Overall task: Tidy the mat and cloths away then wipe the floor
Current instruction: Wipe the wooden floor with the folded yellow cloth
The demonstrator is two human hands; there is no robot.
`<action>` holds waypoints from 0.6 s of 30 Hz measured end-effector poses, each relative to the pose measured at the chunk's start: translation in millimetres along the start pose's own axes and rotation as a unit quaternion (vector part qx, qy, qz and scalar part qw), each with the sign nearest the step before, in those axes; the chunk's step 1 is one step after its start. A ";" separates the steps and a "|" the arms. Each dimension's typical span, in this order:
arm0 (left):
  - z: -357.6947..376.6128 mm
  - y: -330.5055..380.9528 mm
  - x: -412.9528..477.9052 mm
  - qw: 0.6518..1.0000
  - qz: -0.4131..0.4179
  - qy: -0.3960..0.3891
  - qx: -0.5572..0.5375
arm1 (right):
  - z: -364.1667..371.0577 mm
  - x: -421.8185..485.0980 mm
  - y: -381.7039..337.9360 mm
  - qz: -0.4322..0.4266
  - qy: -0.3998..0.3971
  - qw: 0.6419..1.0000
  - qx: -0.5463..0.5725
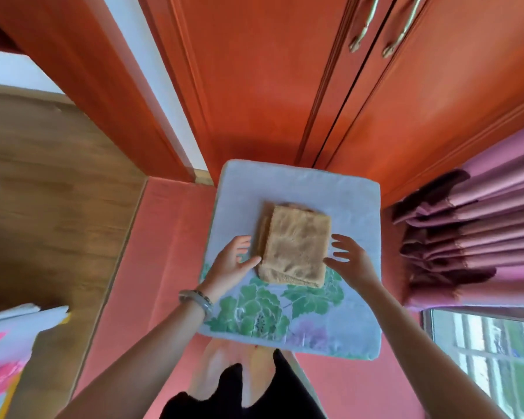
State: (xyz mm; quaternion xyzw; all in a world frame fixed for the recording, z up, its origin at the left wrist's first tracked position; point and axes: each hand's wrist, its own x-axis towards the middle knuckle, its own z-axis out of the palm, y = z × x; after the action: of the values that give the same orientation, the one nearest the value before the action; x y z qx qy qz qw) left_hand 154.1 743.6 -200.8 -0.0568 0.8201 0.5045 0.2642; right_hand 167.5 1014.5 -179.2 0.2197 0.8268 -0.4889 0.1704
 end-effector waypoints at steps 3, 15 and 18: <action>24.3 -12.9 30.9 0.999 -0.015 0.002 0.042 | 2.4 23.3 24.4 0.026 0.007 1.000 -0.015; 94.6 -70.2 108.1 0.989 -0.123 0.077 -0.013 | 48.7 104.1 92.4 0.228 0.002 0.948 0.221; 96.7 -55.5 106.7 0.984 -0.155 0.059 -0.064 | 51.9 105.8 87.7 0.232 -0.021 0.949 0.210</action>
State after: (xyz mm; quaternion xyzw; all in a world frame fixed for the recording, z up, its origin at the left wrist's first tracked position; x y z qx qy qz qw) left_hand 119.3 818.2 -331.5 -0.2300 0.7814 0.5046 0.2860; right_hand 128.0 1026.8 -320.2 0.4263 0.6278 -0.6028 0.2465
